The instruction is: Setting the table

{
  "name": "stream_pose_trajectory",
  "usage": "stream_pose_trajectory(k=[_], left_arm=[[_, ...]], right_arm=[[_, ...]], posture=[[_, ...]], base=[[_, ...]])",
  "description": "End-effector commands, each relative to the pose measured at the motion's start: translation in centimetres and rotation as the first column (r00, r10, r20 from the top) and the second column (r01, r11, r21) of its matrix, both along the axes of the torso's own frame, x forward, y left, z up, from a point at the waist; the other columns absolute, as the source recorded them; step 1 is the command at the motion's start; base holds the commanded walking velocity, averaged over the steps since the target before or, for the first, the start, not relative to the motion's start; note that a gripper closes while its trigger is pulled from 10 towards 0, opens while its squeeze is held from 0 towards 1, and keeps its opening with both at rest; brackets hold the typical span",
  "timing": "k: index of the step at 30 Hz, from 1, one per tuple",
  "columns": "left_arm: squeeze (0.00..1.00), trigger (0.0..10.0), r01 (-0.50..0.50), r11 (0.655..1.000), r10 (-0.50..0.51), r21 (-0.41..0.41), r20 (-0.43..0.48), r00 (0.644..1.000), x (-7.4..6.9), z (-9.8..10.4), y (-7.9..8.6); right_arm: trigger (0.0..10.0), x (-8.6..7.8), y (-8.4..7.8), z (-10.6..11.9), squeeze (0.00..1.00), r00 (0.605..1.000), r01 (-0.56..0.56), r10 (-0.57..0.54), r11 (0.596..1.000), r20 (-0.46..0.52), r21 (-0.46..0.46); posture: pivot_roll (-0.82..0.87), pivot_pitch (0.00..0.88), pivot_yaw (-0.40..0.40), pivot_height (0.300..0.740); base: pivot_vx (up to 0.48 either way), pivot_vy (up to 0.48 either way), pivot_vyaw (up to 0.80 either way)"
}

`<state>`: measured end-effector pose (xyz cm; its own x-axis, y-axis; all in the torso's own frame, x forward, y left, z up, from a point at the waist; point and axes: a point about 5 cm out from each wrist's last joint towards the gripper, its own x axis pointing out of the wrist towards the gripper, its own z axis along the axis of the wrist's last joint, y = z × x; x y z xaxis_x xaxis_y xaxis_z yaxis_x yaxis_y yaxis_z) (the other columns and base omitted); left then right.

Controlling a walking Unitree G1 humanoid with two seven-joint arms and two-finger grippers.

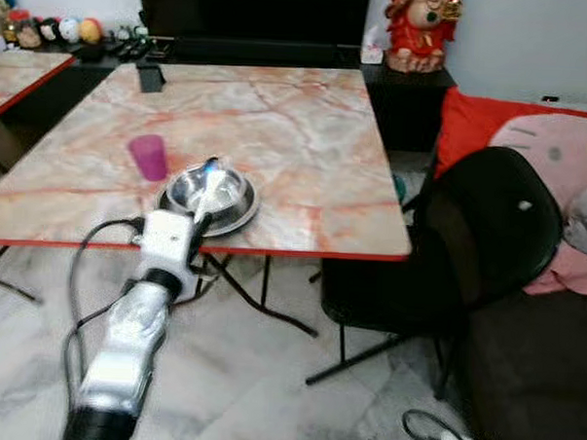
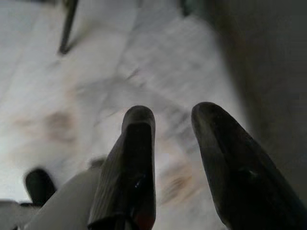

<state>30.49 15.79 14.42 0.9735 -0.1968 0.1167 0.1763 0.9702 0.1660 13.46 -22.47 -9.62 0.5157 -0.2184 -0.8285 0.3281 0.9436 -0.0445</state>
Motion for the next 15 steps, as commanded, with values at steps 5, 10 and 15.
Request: stream_pose_trajectory(k=[5,10,15], left_arm=[[0.0,10.0,-0.054,0.998,0.054,0.016,0.016,0.998,-0.11,0.15,1.56],[0.0,10.0,-0.06,0.998,0.06,0.006,0.01,0.998,-0.04,0.09,1.45],[0.0,10.0,-0.051,0.998,0.051,-0.048,-0.005,0.999,-0.31,-0.19,1.23]], right_arm=[[10.0,0.42,0.46,0.05,0.0,1.0,-0.013,0.013,1.0,0.009,0.012],[10.0,0.42,0.46,0.05,0.0,1.0,-0.014,0.014,1.0,0.01,0.012],[10.0,0.32,0.44,0.02,0.0,1.0,-0.014,0.014,1.0,0.009,0.013]], posture=[[0.08,0.0,-0.039,0.74],[0.08,0.0,-0.045,0.74],[0.07,0.0,-0.048,0.74]], base=[[0.0,-0.376,0.0],[0.0,-0.075,0.0],[0.0,0.0,0.0]])
